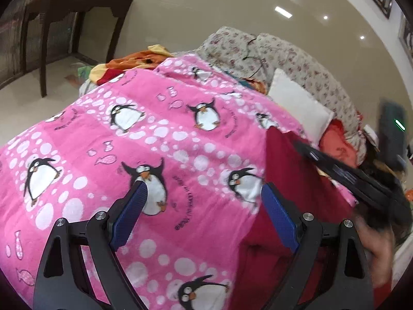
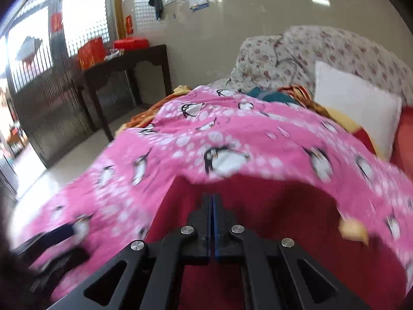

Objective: Fold small clothes

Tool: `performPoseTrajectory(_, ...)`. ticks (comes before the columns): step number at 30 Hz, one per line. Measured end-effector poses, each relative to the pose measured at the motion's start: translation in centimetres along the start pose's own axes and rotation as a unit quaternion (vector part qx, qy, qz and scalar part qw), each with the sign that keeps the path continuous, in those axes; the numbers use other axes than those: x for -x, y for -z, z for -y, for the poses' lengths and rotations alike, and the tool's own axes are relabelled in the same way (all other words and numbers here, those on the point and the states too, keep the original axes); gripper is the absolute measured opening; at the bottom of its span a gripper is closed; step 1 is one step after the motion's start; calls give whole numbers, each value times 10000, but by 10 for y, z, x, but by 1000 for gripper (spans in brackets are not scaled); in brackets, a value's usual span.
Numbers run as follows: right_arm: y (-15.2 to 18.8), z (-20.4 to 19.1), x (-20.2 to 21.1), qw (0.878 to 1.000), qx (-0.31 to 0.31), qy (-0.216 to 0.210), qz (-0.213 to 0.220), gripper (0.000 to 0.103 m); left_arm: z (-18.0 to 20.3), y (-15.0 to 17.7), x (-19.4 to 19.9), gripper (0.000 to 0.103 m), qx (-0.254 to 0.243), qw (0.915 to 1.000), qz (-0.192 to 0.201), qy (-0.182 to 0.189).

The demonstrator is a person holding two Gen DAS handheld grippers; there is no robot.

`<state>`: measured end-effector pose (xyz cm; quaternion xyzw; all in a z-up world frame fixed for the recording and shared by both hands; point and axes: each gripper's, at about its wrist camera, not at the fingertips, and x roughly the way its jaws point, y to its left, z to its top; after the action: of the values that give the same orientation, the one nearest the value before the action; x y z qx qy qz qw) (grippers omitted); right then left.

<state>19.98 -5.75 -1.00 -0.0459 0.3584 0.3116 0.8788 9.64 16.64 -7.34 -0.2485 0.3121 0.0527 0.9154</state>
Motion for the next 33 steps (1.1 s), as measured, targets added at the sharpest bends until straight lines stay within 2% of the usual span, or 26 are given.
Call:
performPoseTrajectory(5,70,42,81,9956,-434,825,-6,3,27,7,4,90,-435,9982,59,407)
performPoseTrajectory(7,91,63,87,9902,-711,1198,-124,7,41,13,1,90,-638,9965,-24,531)
performPoseTrajectory(8,101,77,80,9865,-924,1312,-335,12,49,16,-3,90,-753,9951,-127,634)
performPoseTrajectory(9,111,92,68,9847,-1162,1152,-596,14,55,19,-8,90,-830,9936,-234,727)
performPoseTrajectory(10,115,98,68,9857,-1265,969,-557,14,62,24,-16,90,-927,9911,-436,848)
performPoseTrajectory(13,122,112,102,9846,-1618,595,-288,14,71,35,-38,90,-1115,9869,-863,781)
performPoseTrajectory(15,141,131,148,9774,-2055,431,232,17,72,37,-44,90,-1138,9864,-953,699)
performPoseTrajectory(16,154,144,170,9709,-2294,523,436,26,71,36,-44,90,-1118,9867,-938,717)
performPoseTrajectory(17,173,162,194,9603,-2608,788,592,40,72,35,-44,90,-1112,9869,-912,736)
performPoseTrajectory(18,193,181,214,9473,-2935,1098,668,46,73,35,-43,90,-1122,9868,-904,733)
performPoseTrajectory(19,215,205,233,9303,-3323,1392,684,47,72,36,-42,90,-1135,9868,-908,717)
performPoseTrajectory(20,231,222,245,9182,-3598,1517,673,47,73,37,-43,90,-1159,9867,-911,688)
performPoseTrajectory(21,252,245,258,8994,-4009,1621,637,47,74,38,-43,90,-1171,9866,-909,676)
performPoseTrajectory(24,307,293,289,8487,-4947,1697,785,47,74,40,-42,90,-1166,9867,-896,688)
performPoseTrajectory(26,329,312,299,8231,-5292,1861,888,47,73,40,-42,90,-1136,9869,-893,714)
performPoseTrajectory(30,351,350,303,7857,-5774,1670,1461,47,72,40,-42,90,-1136,9869,-890,715)
performPoseTrajectory(31,348,358,302,7830,-5780,1633,1620,47,72,39,-42,90,-1144,9869,-887,710)
performPoseTrajectory(33,345,372,300,7885,-5670,1567,1798,44,71,39,-42,90,-1139,9869,-885,716)
